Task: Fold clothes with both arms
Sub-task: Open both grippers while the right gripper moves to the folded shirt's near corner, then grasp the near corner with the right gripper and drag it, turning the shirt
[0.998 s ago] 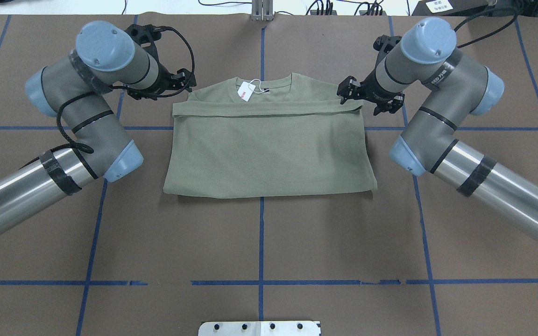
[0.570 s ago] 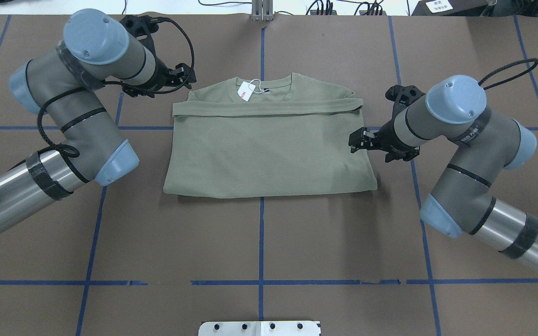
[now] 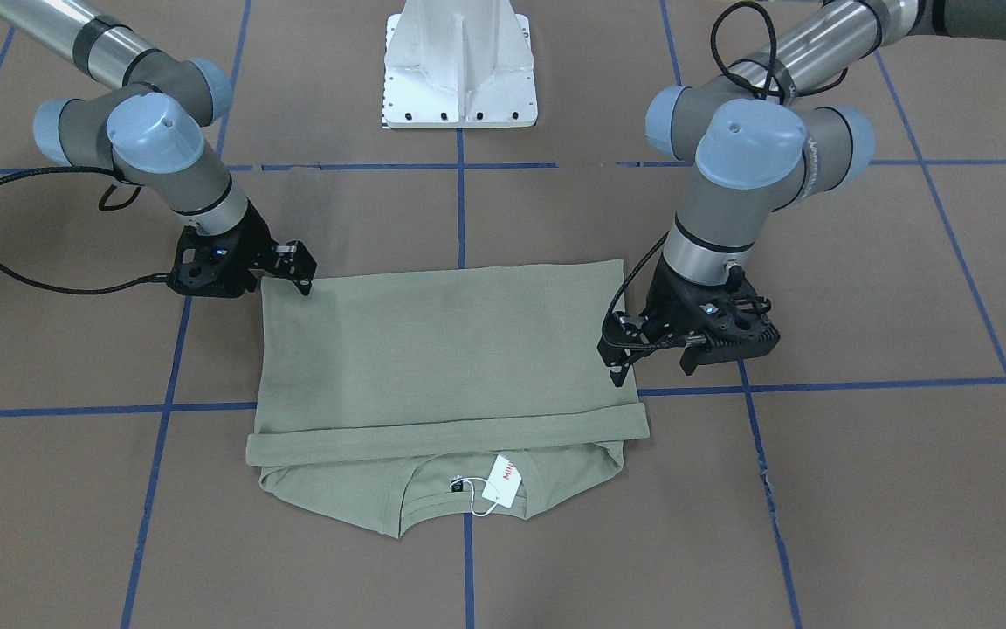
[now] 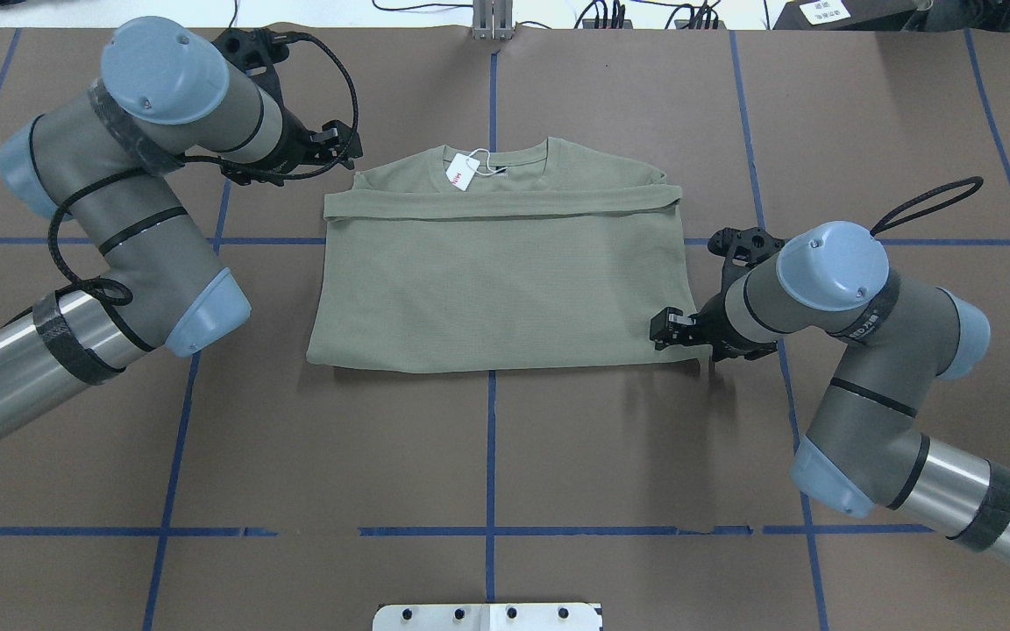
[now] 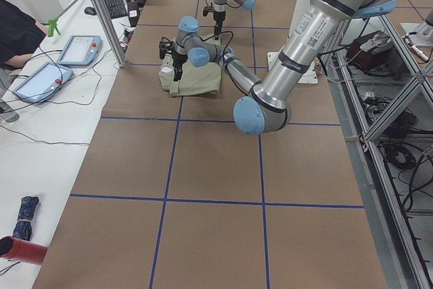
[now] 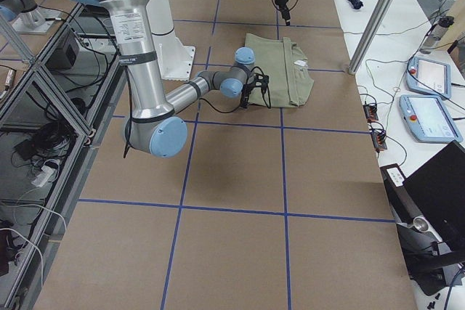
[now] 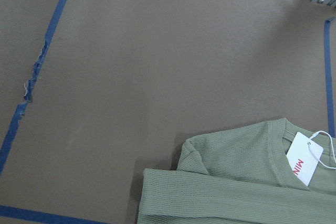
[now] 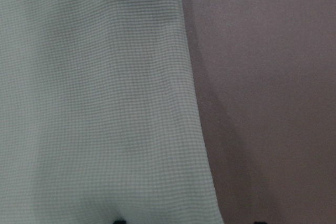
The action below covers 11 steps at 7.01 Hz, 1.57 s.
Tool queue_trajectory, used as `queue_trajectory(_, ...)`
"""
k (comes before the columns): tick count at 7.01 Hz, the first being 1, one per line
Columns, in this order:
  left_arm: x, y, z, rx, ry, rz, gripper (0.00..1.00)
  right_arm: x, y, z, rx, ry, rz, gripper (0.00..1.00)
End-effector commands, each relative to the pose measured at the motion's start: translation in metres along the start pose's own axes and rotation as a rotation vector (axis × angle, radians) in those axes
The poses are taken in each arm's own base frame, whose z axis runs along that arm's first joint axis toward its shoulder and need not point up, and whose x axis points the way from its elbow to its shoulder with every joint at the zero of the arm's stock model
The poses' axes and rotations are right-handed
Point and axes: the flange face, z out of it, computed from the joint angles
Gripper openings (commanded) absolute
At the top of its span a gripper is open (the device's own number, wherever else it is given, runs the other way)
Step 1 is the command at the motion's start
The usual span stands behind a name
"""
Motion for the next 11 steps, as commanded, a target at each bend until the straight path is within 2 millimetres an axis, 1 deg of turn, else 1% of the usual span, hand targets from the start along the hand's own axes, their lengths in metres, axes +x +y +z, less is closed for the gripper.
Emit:
queue_trajectory(1, -0.007, 0.002, 0.002, -0.004, -0.005, 0.0, 1.0, -0.001, -0.001, -0.002, 0.003, -0.004, 0.0, 0.0)
queue_trajectory(3, -0.006, 0.002, 0.001, -0.005, -0.003, 0.0, 1.0, 0.0, -0.004, -0.006, 0.006, -0.009, 0.002, 0.0)
queue_trajectory(5, -0.005, 0.002, 0.0, -0.002, 0.0, 0.0, 1.0, 0.004, -0.002, -0.011, 0.002, -0.012, 0.004, 0.0)
queue_trajectory(6, -0.004, 0.003, -0.005, 0.001, 0.006, 0.002, 1.0, 0.015, 0.006, -0.02, -0.002, -0.015, 0.002, 0.0)
queue_trajectory(7, -0.002, 0.003, -0.007, 0.006, 0.011, 0.0, 1.0, 0.038, 0.04, -0.041, -0.043, -0.025, -0.019, 0.0)
queue_trajectory(8, -0.008, 0.006, -0.01, 0.007, 0.012, -0.01, 1.0, 0.061, 0.077, -0.064, -0.115, -0.031, -0.04, 0.0)
queue_trajectory(9, -0.012, 0.01, -0.015, 0.009, 0.019, -0.02, 1.0, 0.075, 0.109, -0.071, -0.177, -0.021, -0.061, 0.0)
queue_trajectory(11, -0.008, 0.014, -0.022, 0.036, 0.023, -0.028, 1.0, 0.073, 0.185, -0.063, -0.356, 0.004, -0.074, 0.0)
